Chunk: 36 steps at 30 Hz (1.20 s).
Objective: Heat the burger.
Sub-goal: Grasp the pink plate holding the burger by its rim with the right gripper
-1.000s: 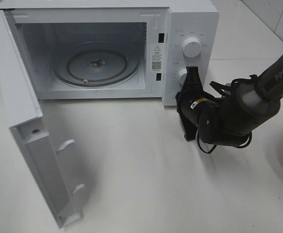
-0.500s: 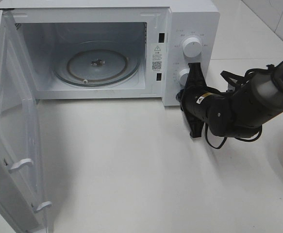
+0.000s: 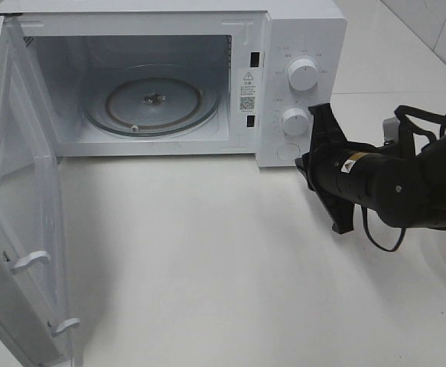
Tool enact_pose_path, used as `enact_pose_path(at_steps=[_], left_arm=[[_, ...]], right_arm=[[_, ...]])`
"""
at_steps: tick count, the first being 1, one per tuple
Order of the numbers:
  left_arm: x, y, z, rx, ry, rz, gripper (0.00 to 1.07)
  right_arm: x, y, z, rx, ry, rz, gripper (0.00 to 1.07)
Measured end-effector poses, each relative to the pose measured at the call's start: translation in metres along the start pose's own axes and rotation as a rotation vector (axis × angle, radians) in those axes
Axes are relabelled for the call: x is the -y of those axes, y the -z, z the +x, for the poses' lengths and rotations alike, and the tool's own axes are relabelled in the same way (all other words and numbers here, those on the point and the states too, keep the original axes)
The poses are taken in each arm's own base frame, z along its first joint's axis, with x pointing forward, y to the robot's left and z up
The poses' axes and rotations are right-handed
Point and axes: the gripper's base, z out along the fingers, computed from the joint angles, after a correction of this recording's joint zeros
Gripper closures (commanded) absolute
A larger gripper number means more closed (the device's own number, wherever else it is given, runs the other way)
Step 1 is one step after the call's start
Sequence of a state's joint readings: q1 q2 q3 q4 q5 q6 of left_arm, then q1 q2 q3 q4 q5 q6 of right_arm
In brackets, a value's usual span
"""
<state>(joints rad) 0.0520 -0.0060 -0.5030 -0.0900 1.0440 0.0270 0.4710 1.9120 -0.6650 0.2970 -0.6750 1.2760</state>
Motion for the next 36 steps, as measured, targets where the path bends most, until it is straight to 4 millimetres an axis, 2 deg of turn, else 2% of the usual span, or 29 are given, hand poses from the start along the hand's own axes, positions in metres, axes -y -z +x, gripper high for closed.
enact_pose_path(at_steps=[6, 10, 12, 15, 16, 18, 19, 20, 21, 23, 26, 29, 31, 36], left_arm=[[0.0, 0.0, 0.0, 0.0, 0.0, 0.0, 0.09], [0.0, 0.0, 0.0, 0.0, 0.0, 0.0, 0.09], [0.0, 0.0, 0.0, 0.0, 0.0, 0.0, 0.09], [0.0, 0.0, 0.0, 0.0, 0.0, 0.0, 0.09], [0.0, 0.0, 0.0, 0.0, 0.0, 0.0, 0.09], [0.0, 0.0, 0.0, 0.0, 0.0, 0.0, 0.09], [0.0, 0.0, 0.0, 0.0, 0.0, 0.0, 0.09], [0.0, 0.0, 0.0, 0.0, 0.0, 0.0, 0.09], [0.0, 0.0, 0.0, 0.0, 0.0, 0.0, 0.09], [0.0, 0.0, 0.0, 0.0, 0.0, 0.0, 0.09], [0.0, 0.0, 0.0, 0.0, 0.0, 0.0, 0.09], [0.0, 0.0, 0.0, 0.0, 0.0, 0.0, 0.09], [0.0, 0.0, 0.0, 0.0, 0.0, 0.0, 0.09], [0.0, 0.0, 0.0, 0.0, 0.0, 0.0, 0.09]], right_arm=[[0.001, 0.024, 0.002, -0.066, 0.163, 0.049, 1.07], [0.001, 0.033, 0.003, -0.098, 0.252, 0.073, 1.07], [-0.002, 0.044, 0.004, -0.154, 0.377, 0.119, 1.07], [-0.001, 0.046, 0.004, -0.168, 0.404, 0.139, 1.06], [-0.001, 0.052, 0.005, -0.198, 0.481, 0.175, 1.05], [0.0, 0.055, 0.005, -0.211, 0.513, 0.192, 1.05], [0.001, 0.06, 0.004, -0.242, 0.599, 0.224, 1.04], [0.001, 0.06, 0.004, -0.242, 0.599, 0.224, 1.04], [0.001, 0.067, 0.004, -0.273, 0.684, 0.252, 1.04], [0.001, 0.07, 0.004, -0.288, 0.721, 0.266, 1.04], [0.003, 0.086, 0.002, -0.377, 0.919, 0.329, 1.02], [0.004, 0.089, 0.002, -0.4, 0.954, 0.347, 1.02], [0.01, 0.103, 0.0, -0.504, 1.073, 0.434, 1.0], [0.015, 0.115, -0.001, -0.604, 1.182, 0.507, 0.98]])
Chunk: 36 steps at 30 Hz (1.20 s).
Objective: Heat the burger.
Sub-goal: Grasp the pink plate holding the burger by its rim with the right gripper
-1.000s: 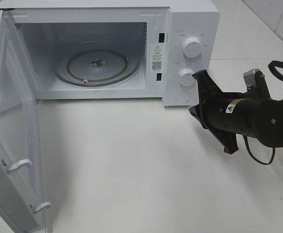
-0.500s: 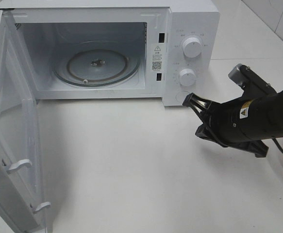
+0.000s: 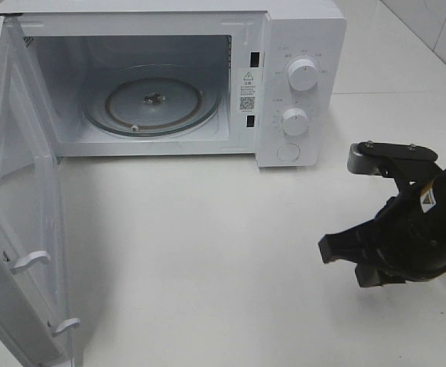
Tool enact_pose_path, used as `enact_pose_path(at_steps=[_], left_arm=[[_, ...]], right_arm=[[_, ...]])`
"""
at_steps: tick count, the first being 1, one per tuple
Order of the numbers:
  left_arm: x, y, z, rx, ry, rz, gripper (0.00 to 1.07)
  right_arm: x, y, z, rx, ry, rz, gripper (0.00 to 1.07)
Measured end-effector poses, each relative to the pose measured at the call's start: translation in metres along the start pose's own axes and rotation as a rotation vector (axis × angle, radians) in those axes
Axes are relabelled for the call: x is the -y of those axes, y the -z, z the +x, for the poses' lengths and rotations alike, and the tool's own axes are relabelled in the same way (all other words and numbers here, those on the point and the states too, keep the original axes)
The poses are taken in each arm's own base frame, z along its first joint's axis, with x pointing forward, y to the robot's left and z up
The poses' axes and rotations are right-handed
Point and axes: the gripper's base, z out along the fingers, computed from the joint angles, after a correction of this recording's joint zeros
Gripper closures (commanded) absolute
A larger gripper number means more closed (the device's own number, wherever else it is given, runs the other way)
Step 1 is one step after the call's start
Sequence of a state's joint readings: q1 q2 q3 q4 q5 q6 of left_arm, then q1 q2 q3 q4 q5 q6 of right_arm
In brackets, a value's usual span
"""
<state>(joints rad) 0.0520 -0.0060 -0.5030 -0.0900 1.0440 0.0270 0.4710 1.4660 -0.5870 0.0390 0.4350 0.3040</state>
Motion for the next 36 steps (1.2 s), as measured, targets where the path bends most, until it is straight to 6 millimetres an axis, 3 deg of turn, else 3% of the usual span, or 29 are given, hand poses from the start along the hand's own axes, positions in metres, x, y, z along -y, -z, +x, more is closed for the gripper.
enact_pose_path(at_steps=[5, 14, 24, 27, 28, 29, 30, 31, 32, 33, 34, 36], left_arm=[[0.0, 0.0, 0.0, 0.0, 0.0, 0.0, 0.09], [0.0, 0.0, 0.0, 0.0, 0.0, 0.0, 0.09], [0.0, 0.0, 0.0, 0.0, 0.0, 0.0, 0.09], [0.0, 0.0, 0.0, 0.0, 0.0, 0.0, 0.09], [0.0, 0.0, 0.0, 0.0, 0.0, 0.0, 0.09], [0.0, 0.0, 0.0, 0.0, 0.0, 0.0, 0.09], [0.0, 0.0, 0.0, 0.0, 0.0, 0.0, 0.09], [0.0, 0.0, 0.0, 0.0, 0.0, 0.0, 0.09], [0.0, 0.0, 0.0, 0.0, 0.0, 0.0, 0.09], [0.0, 0.0, 0.0, 0.0, 0.0, 0.0, 0.09], [0.0, 0.0, 0.0, 0.0, 0.0, 0.0, 0.09], [0.0, 0.0, 0.0, 0.0, 0.0, 0.0, 0.09]], right_arm=[[0.006, 0.01, 0.007, -0.048, 0.102, 0.042, 0.97], [0.036, 0.027, 0.005, -0.028, 0.069, 0.092, 0.92], [0.075, 0.043, -0.014, 0.003, -0.025, 0.173, 0.88], [0.086, 0.049, -0.02, 0.026, -0.046, 0.198, 0.78], [0.091, 0.052, -0.023, 0.037, -0.062, 0.209, 0.66], [0.091, 0.052, -0.023, 0.037, -0.062, 0.209, 0.66], [0.095, 0.053, -0.023, 0.042, -0.07, 0.218, 0.5], [0.096, 0.054, -0.023, 0.04, -0.067, 0.224, 0.4], [0.096, 0.054, -0.023, 0.04, -0.067, 0.224, 0.4], [0.097, 0.054, -0.023, 0.04, -0.06, 0.231, 0.24], [0.097, 0.054, -0.023, 0.04, -0.06, 0.231, 0.24], [0.097, 0.054, -0.023, 0.04, -0.051, 0.238, 0.07]])
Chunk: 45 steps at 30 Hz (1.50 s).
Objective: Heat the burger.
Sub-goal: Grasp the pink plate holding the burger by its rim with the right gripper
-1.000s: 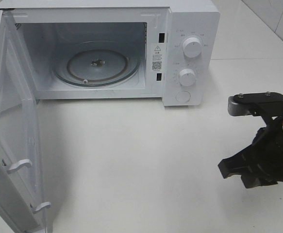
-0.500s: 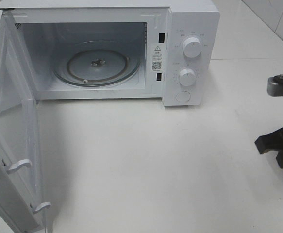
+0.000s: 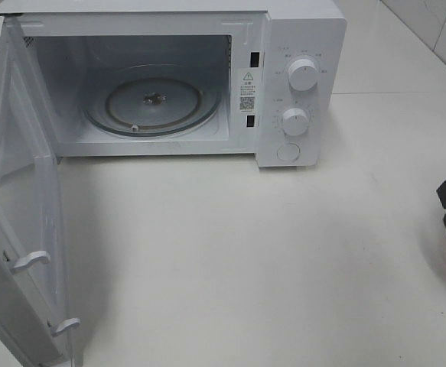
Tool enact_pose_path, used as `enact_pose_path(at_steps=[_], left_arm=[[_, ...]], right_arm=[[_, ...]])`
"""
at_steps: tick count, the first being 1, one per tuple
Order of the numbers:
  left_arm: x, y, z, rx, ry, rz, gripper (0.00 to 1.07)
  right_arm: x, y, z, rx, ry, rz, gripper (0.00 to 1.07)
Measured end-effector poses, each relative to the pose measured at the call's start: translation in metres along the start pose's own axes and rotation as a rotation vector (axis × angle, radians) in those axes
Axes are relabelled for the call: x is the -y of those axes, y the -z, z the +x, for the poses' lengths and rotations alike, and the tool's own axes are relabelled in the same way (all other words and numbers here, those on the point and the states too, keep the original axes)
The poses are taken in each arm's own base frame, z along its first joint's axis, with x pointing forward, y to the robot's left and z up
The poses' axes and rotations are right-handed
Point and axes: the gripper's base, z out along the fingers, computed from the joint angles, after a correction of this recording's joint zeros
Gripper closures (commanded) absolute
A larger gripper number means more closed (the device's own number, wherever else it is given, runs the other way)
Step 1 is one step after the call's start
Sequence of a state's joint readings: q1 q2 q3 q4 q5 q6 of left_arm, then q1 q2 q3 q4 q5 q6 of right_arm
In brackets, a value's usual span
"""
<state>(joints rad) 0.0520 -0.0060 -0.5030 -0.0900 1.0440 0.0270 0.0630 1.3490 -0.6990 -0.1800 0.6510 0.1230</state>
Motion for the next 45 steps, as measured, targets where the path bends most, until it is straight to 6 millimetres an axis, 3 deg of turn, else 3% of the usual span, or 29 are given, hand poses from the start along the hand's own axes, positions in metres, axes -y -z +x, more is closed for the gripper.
enact_pose_path(at_steps=[10, 21, 45], left_arm=[[0.0, 0.0, 0.0, 0.0, 0.0, 0.0, 0.09], [0.0, 0.0, 0.0, 0.0, 0.0, 0.0, 0.09], [0.0, 0.0, 0.0, 0.0, 0.0, 0.0, 0.09]], right_arm=[[0.002, -0.005, -0.001, -0.016, 0.031, 0.025, 0.09], [0.003, -0.055, -0.003, -0.171, 0.031, 0.018, 0.13], [0.006, -0.105, -0.012, -0.232, 0.06, -0.006, 0.21]])
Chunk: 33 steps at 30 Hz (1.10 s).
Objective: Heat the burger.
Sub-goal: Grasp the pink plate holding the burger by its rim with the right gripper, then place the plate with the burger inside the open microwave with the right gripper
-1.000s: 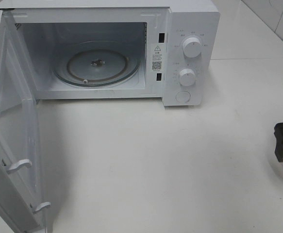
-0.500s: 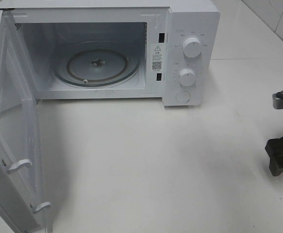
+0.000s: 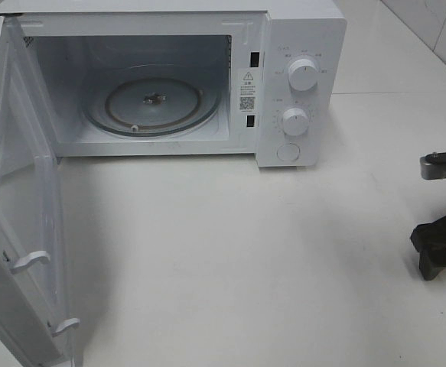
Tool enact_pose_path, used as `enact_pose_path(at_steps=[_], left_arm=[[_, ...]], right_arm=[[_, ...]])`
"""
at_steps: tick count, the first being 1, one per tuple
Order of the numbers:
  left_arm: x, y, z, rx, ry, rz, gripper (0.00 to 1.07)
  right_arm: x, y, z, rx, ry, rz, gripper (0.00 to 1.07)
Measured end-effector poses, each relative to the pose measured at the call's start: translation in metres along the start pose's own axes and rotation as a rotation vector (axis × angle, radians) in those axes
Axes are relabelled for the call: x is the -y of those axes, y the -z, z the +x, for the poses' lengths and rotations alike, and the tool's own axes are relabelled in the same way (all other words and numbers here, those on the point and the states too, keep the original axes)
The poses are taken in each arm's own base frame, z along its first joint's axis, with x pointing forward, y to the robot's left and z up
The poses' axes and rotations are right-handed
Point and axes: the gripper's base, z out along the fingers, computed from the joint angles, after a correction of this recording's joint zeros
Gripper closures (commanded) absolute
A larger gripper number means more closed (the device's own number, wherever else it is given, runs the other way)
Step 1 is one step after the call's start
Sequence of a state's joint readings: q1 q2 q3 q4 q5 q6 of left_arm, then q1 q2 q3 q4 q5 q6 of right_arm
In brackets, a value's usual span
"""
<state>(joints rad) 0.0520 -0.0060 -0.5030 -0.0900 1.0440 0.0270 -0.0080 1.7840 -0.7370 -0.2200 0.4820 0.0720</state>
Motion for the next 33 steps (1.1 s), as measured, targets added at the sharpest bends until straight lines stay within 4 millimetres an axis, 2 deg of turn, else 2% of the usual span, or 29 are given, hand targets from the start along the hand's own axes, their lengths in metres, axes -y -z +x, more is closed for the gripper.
enact_pose_path(at_steps=[4, 7, 8, 11, 13, 14, 15, 16, 17, 18, 19, 21, 33], left_arm=[[0.0, 0.0, 0.0, 0.0, 0.0, 0.0, 0.09], [0.0, 0.0, 0.0, 0.0, 0.0, 0.0, 0.09], [0.0, 0.0, 0.0, 0.0, 0.0, 0.0, 0.09], [0.0, 0.0, 0.0, 0.0, 0.0, 0.0, 0.09], [0.0, 0.0, 0.0, 0.0, 0.0, 0.0, 0.09], [0.0, 0.0, 0.0, 0.0, 0.0, 0.0, 0.09], [0.0, 0.0, 0.0, 0.0, 0.0, 0.0, 0.09], [0.0, 0.0, 0.0, 0.0, 0.0, 0.0, 0.09], [0.0, 0.0, 0.0, 0.0, 0.0, 0.0, 0.09], [0.0, 0.0, 0.0, 0.0, 0.0, 0.0, 0.09], [0.0, 0.0, 0.0, 0.0, 0.0, 0.0, 0.09], [0.0, 0.0, 0.0, 0.0, 0.0, 0.0, 0.09], [0.0, 0.0, 0.0, 0.0, 0.0, 0.0, 0.09]], right_arm=[[0.0001, -0.0005, -0.0031, 0.015, 0.002, -0.001, 0.25], [0.0, -0.0005, -0.0033, 0.017, 0.002, -0.001, 0.32], [0.0, -0.0007, -0.0033, 0.016, 0.001, -0.001, 0.4], [0.0, -0.0007, -0.0033, 0.016, -0.004, -0.001, 0.44], [0.0003, -0.0007, -0.0033, 0.016, -0.011, 0.001, 0.66], [0.0003, -0.0007, -0.0033, 0.016, -0.011, 0.001, 0.66], [0.0008, -0.0007, -0.0033, 0.016, -0.009, 0.007, 0.79], [0.0008, -0.0007, -0.0033, 0.016, -0.009, 0.007, 0.79], [0.0011, -0.0007, -0.0033, 0.016, -0.006, 0.011, 0.85], [0.002, -0.0008, -0.0032, 0.015, 0.003, 0.018, 0.98], [0.002, -0.0008, -0.0032, 0.015, 0.003, 0.018, 0.98], [0.0031, -0.0001, -0.0033, 0.011, 0.007, 0.023, 1.07], [0.0017, 0.0022, -0.0043, 0.01, 0.001, 0.032, 1.07]])
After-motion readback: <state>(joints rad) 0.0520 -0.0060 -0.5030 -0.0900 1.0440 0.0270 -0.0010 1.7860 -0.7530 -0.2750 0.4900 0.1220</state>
